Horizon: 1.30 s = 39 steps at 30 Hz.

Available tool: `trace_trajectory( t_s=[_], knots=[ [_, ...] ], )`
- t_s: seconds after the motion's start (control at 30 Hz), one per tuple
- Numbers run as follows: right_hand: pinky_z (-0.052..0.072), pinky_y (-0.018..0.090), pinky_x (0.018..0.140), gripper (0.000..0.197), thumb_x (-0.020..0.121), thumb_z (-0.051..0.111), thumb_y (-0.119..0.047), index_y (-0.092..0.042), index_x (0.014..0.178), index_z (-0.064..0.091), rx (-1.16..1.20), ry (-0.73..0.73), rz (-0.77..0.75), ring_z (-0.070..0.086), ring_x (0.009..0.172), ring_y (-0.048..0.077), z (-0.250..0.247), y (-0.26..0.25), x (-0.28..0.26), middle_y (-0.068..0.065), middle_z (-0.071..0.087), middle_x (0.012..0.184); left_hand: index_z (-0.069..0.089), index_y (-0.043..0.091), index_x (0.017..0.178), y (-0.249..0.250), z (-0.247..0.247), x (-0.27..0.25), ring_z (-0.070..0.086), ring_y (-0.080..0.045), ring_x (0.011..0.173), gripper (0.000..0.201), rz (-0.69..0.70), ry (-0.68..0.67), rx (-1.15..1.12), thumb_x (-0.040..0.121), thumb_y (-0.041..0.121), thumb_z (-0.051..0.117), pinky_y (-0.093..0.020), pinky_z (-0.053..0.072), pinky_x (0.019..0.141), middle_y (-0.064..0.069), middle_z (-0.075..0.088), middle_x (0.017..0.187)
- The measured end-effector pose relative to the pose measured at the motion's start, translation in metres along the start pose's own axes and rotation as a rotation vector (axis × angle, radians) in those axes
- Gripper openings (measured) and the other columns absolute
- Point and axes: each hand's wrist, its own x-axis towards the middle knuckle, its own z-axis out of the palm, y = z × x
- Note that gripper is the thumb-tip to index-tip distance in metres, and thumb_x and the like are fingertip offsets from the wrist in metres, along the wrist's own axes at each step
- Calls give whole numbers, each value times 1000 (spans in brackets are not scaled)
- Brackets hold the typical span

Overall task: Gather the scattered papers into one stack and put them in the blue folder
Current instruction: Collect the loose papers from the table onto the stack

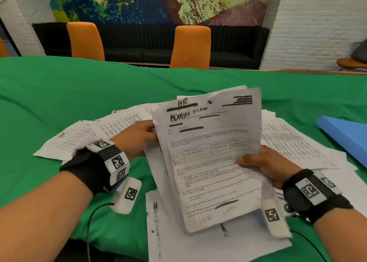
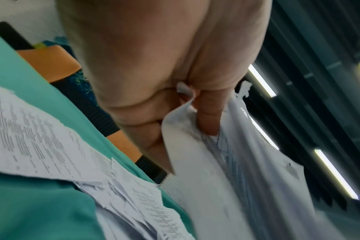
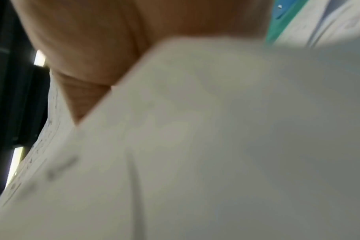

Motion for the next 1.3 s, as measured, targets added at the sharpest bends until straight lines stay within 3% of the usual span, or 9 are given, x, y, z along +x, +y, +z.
trace_trajectory(
  t_s=[0.13,0.23,0.33,0.53,0.73,0.93,1.07,1.23,1.3],
  knots=[
    [63,45,86,44,76,66,-2,-9,119,67,106,-28,-13,75,103,38,1,-1,-5,17,77,116,72,18,108,6,3,-4,68,-36,105,33,47,-25,-228,97,-3,49,-55,58,87,-11,75,112],
    [65,40,80,39,81,66,-4,-11,119,67,45,-11,-50,76,101,35,-5,-2,-4,14,78,114,68,14,115,0,3,-2,71,-33,88,21,-12,-43,-120,101,19,54,-51,60,81,-13,74,108],
    [66,34,72,31,92,61,2,-15,118,67,32,96,-75,78,94,29,-20,2,1,10,80,111,65,15,109,-13,5,-7,72,-28,79,30,-172,-106,303,94,41,63,-37,58,69,-11,74,99],
    [65,42,83,43,96,58,3,-18,133,59,50,153,-119,76,104,30,-31,10,4,7,77,120,44,32,134,-37,39,-30,58,-19,107,80,-153,-402,1230,68,58,80,-37,49,92,4,58,128],
    [65,40,80,54,72,75,-13,-15,125,65,131,148,-170,75,105,33,-26,5,-1,8,79,114,45,21,132,-38,44,-24,61,-25,107,63,-132,-412,1204,80,26,79,-32,46,80,-5,62,123],
    [65,38,75,40,94,54,5,-10,129,65,431,298,-338,77,99,26,-38,-8,-7,7,79,112,65,24,117,1,18,-17,59,-16,98,33,134,-217,1049,90,9,54,-28,49,86,4,64,110],
    [58,47,96,64,87,57,-5,-17,149,51,696,263,-443,65,126,29,-52,-17,-8,11,66,140,71,20,97,23,9,-11,62,-20,101,22,421,34,858,94,7,55,-32,51,90,-1,68,106],
    [57,48,97,68,85,59,-12,-21,151,49,753,228,-469,60,133,29,-57,-21,-16,7,62,146,73,27,72,22,6,-6,39,9,131,36,682,219,329,85,-7,65,-14,36,101,9,45,144],
    [56,47,99,74,81,66,-13,-21,152,48,768,214,-471,58,136,29,-57,-19,-18,7,60,147,73,33,65,17,2,-5,33,5,140,49,685,234,140,82,-12,66,-27,36,110,16,38,151]
  ],
)
